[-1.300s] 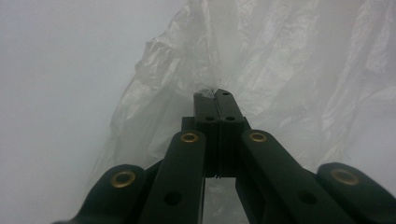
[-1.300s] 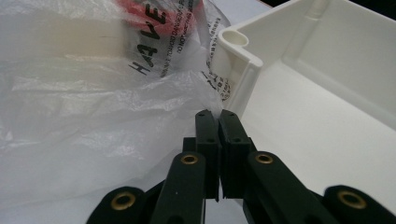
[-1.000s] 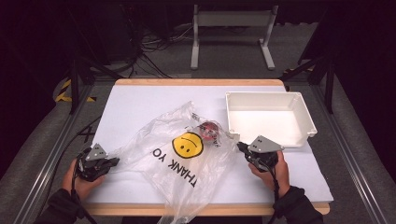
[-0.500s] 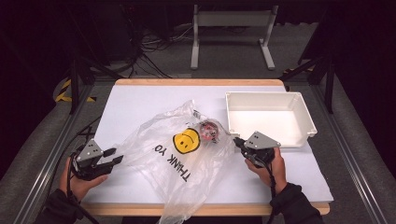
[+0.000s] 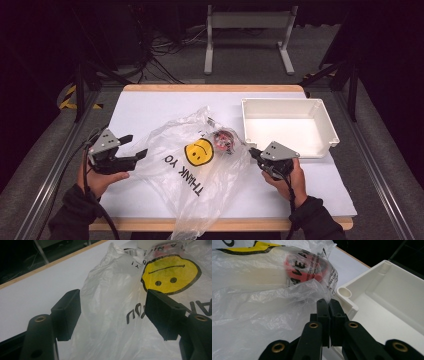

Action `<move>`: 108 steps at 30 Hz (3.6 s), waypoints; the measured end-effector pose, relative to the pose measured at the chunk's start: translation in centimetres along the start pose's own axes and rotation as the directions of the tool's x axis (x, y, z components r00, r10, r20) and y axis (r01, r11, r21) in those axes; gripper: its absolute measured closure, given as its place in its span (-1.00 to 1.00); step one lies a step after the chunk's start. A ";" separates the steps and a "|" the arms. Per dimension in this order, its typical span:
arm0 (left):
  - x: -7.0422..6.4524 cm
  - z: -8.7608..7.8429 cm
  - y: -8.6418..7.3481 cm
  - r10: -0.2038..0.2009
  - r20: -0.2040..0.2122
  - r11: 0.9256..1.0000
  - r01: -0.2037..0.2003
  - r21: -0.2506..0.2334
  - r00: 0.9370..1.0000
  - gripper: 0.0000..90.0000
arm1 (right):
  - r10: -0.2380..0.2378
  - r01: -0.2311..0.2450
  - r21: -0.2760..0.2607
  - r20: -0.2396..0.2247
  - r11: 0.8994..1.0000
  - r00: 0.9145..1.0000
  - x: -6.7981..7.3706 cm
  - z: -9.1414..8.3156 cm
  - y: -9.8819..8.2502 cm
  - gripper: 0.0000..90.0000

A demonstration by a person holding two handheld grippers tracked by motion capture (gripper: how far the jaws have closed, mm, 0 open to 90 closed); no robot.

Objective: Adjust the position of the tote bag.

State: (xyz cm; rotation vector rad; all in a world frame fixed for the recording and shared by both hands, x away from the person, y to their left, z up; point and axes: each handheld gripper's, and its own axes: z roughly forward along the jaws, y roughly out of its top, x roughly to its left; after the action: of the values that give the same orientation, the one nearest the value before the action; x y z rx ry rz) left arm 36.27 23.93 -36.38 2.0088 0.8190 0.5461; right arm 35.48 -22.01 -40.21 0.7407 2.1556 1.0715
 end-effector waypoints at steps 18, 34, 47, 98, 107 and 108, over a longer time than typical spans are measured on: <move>2.6 11.3 0.6 -0.065 -0.048 0.961 0.076 0.267 0.997 -0.07 | -0.018 0.018 0.001 -0.023 1.000 1.000 0.2 0.0 0.0 0.95; 4.7 9.0 -1.0 -0.070 -0.108 0.958 0.097 0.271 0.992 1.00 | -0.079 0.079 0.003 -0.002 0.997 0.997 0.4 1.0 2.6 0.99; 5.8 3.8 -3.4 -0.116 -0.177 0.969 0.151 0.195 0.977 1.00 | -0.157 0.154 0.067 0.034 0.986 0.987 -0.9 3.9 6.5 1.00; -1.3 -0.6 -6.3 0.012 0.055 0.985 -0.021 0.173 0.998 0.33 | 0.055 -0.043 0.154 -0.076 0.987 0.996 4.3 0.8 1.1 -0.33; 0.2 -2.6 -5.1 -0.072 0.025 0.997 0.071 0.029 0.997 -0.59 | 0.044 -0.012 0.208 -0.151 0.978 0.988 3.1 2.1 -1.2 0.91; 0.4 -2.7 -4.9 -0.085 0.031 0.996 0.085 0.015 0.996 -0.59 | 0.036 -0.004 0.206 -0.152 0.979 0.988 3.0 2.1 -1.2 0.94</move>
State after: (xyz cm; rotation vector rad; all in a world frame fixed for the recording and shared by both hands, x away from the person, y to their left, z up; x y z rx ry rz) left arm 33.14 27.70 -39.17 1.9802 0.8865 0.4599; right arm 34.73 -19.48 -43.04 0.7962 2.4234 0.9538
